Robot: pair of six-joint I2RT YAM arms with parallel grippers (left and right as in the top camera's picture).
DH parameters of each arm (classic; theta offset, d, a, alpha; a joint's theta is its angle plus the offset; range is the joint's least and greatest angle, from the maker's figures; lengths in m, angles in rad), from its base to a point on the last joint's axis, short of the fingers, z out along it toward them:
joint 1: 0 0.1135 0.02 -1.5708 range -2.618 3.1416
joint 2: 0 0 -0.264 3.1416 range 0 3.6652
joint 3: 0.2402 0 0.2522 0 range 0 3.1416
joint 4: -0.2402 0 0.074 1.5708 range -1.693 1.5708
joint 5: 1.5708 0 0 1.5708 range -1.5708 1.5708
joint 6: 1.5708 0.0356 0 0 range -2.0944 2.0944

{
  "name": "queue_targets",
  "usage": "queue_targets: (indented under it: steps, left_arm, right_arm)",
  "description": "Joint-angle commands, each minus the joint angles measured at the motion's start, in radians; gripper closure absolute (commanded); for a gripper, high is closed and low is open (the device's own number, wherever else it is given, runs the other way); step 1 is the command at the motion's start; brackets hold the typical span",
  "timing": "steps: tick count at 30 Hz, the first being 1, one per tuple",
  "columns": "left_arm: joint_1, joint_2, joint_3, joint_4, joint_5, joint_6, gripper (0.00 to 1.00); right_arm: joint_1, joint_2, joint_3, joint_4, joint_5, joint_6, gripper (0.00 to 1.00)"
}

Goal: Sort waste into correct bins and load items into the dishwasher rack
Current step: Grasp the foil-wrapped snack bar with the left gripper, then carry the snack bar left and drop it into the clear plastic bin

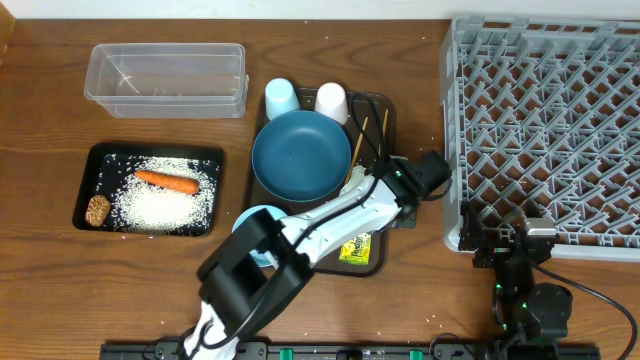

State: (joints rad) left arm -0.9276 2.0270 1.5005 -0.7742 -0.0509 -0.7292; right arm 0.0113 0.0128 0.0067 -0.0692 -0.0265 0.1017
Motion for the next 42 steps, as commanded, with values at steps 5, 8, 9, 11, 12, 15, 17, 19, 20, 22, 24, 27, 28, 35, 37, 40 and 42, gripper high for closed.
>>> queue_targets:
  steps: [5, 8, 9, 11, 12, 15, 17, 19, 20, 22, 24, 27, 28, 35, 37, 40, 42]
  left_arm:
    - [0.0, -0.218, 0.018, -0.029, 0.071, 0.002, 0.94]
    - [0.0, -0.285, 0.018, -0.029, 0.074, 0.002, 0.94]
    - [0.002, -0.304, 0.018, -0.028, 0.069, 0.003, 0.94]
    - [0.013, -0.348, 0.018, -0.027, 0.013, 0.005, 0.94]
    - [0.022, -0.368, 0.018, -0.026, -0.032, 0.011, 0.94]
    - [0.077, -0.427, 0.018, -0.02, -0.208, 0.016, 0.94]
    - [0.137, -0.454, 0.018, 0.01, -0.298, 0.058, 0.94]
    - [0.207, -0.466, 0.018, 0.063, -0.37, 0.111, 0.94]
    - [0.251, -0.466, 0.018, 0.1, -0.409, 0.129, 0.94]
    - [0.343, -0.46, 0.017, 0.179, -0.452, 0.138, 0.94]
    - [0.446, -0.449, 0.016, 0.277, -0.444, 0.125, 0.94]
    - [0.618, -0.41, 0.016, 0.48, -0.422, 0.023, 0.94]
    - [0.645, -0.401, 0.016, 0.518, -0.416, 0.002, 0.94]
    - [0.871, -0.252, 0.016, 0.868, -0.26, -0.077, 0.94]
    - [0.902, -0.204, 0.016, 0.931, -0.233, -0.077, 0.94]
    - [0.931, -0.142, 0.016, 0.98, -0.226, -0.077, 0.94]
    - [0.945, -0.11, 0.016, 0.995, -0.226, -0.078, 0.94]
  right_arm:
    - [-0.017, 0.003, -0.001, -0.003, 0.0, -0.01, 0.01]
    - [-0.017, 0.003, -0.001, -0.003, 0.0, -0.01, 0.01]
    - [-0.017, 0.003, -0.001, -0.003, 0.0, -0.01, 0.01]
    - [-0.017, 0.003, -0.001, -0.003, 0.0, -0.01, 0.01]
    - [-0.017, 0.003, -0.001, -0.003, 0.0, -0.01, 0.01]
    - [-0.017, 0.003, -0.001, -0.003, 0.0, -0.01, 0.01]
    - [-0.017, 0.003, -0.001, -0.003, 0.0, -0.01, 0.01]
    - [-0.017, 0.003, -0.001, -0.003, 0.0, -0.01, 0.01]
    - [-0.017, 0.003, -0.001, -0.003, 0.0, -0.01, 0.01]
    - [-0.017, 0.003, -0.001, -0.003, 0.0, -0.01, 0.01]
    - [-0.017, 0.003, -0.001, -0.003, 0.0, -0.01, 0.01]
    - [-0.017, 0.003, -0.001, -0.003, 0.0, -0.01, 0.01]
    - [-0.017, 0.003, -0.001, -0.003, 0.0, -0.01, 0.01]
    - [-0.017, 0.003, -0.001, -0.003, 0.0, -0.01, 0.01]
    - [-0.017, 0.003, -0.001, -0.003, 0.0, -0.01, 0.01]
    - [-0.017, 0.003, -0.001, -0.003, 0.0, -0.01, 0.01]
    - [-0.017, 0.003, -0.001, -0.003, 0.0, -0.01, 0.01]
